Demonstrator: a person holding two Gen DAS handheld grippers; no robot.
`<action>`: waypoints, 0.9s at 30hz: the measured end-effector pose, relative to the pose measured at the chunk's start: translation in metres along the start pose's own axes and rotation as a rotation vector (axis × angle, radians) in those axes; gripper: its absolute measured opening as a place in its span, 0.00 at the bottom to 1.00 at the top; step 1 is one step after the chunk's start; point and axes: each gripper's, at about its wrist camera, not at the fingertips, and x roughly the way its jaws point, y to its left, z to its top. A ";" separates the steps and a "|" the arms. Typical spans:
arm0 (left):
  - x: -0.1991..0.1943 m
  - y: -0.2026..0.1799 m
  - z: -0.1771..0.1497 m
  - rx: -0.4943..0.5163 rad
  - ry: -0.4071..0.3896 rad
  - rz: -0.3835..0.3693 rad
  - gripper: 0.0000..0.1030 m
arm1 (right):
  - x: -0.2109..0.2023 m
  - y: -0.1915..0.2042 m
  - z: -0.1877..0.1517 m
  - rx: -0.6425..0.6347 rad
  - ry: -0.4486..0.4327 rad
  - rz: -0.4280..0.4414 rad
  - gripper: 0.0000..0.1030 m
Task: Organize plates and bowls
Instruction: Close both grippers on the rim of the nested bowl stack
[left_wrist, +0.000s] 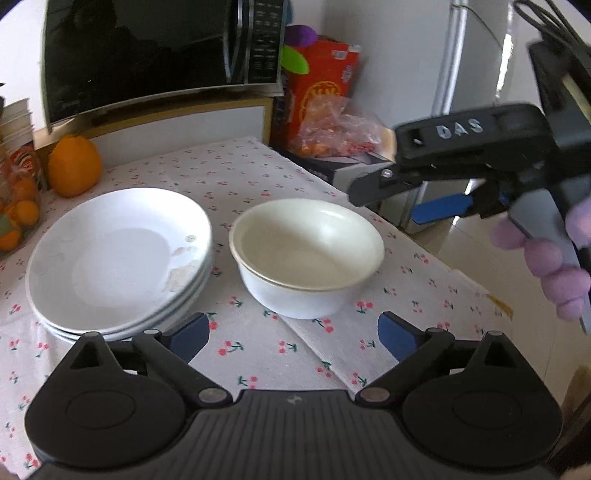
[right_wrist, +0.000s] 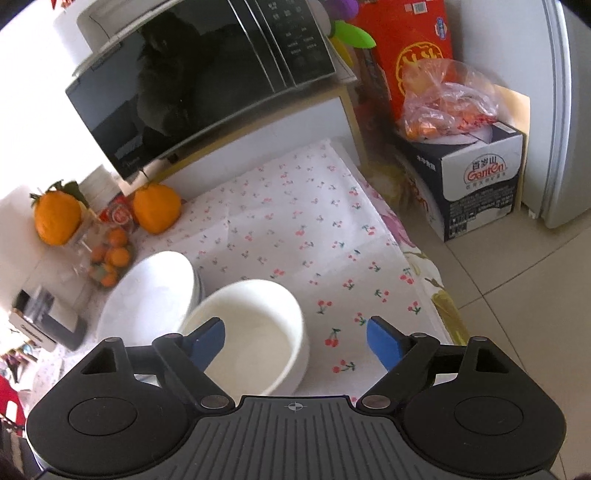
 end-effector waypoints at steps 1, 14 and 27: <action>0.003 -0.001 -0.001 0.005 0.000 -0.004 0.95 | 0.003 -0.001 0.000 0.003 0.012 -0.002 0.83; 0.031 -0.004 0.000 0.026 0.027 -0.043 0.90 | 0.032 -0.008 0.001 0.138 0.137 0.053 0.83; 0.039 -0.001 0.010 0.008 0.034 -0.046 0.80 | 0.049 -0.003 -0.001 0.145 0.176 0.010 0.58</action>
